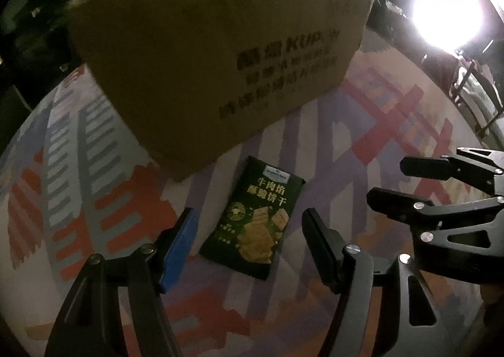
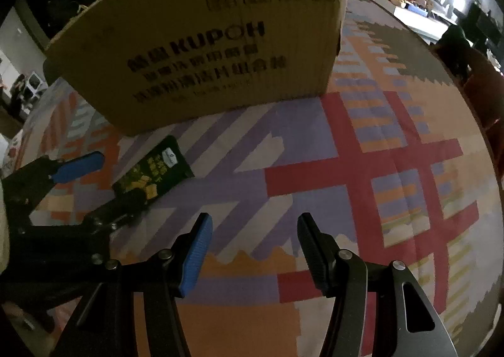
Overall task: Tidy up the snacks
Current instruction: 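Move the left tool back toward the dark green cracker packet, then grasp the dark green cracker packet with the left tool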
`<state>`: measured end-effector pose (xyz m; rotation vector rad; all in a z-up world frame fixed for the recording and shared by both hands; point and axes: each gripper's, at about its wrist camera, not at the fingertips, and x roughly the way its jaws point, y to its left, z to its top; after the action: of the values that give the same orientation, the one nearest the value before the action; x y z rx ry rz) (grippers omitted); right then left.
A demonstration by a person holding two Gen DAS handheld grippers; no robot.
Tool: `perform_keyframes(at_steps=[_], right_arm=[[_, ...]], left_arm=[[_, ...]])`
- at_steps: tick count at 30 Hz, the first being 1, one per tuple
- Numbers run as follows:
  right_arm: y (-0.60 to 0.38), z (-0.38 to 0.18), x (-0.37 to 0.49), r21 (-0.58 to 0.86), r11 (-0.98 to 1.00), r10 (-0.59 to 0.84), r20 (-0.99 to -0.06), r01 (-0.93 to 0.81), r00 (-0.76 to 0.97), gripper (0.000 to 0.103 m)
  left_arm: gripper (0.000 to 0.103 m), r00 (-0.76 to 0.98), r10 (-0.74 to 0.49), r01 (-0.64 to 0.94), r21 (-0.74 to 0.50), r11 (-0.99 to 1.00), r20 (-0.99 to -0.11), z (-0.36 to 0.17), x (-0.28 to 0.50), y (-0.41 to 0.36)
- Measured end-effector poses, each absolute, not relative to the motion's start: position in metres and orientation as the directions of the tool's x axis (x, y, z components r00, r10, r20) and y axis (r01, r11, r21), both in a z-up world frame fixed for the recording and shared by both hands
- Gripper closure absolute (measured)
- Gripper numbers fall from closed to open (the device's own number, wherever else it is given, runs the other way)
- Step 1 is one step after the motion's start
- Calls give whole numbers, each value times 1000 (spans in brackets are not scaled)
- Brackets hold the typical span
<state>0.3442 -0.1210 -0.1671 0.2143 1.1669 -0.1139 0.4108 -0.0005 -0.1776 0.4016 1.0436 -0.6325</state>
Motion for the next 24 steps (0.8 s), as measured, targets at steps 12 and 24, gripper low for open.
perform_keyframes(at_steps=[12,24], right_arm=[[-112,-176,348,91,976,8,-924,200,382,46],[-114,-172,345,87,978,5,-919,191,395,46]], left_arm=[[37,330,-290,677,11,736,-898,-200,424,-12],[56,336,-313,645,-25,763,-888,-197,416,-3]])
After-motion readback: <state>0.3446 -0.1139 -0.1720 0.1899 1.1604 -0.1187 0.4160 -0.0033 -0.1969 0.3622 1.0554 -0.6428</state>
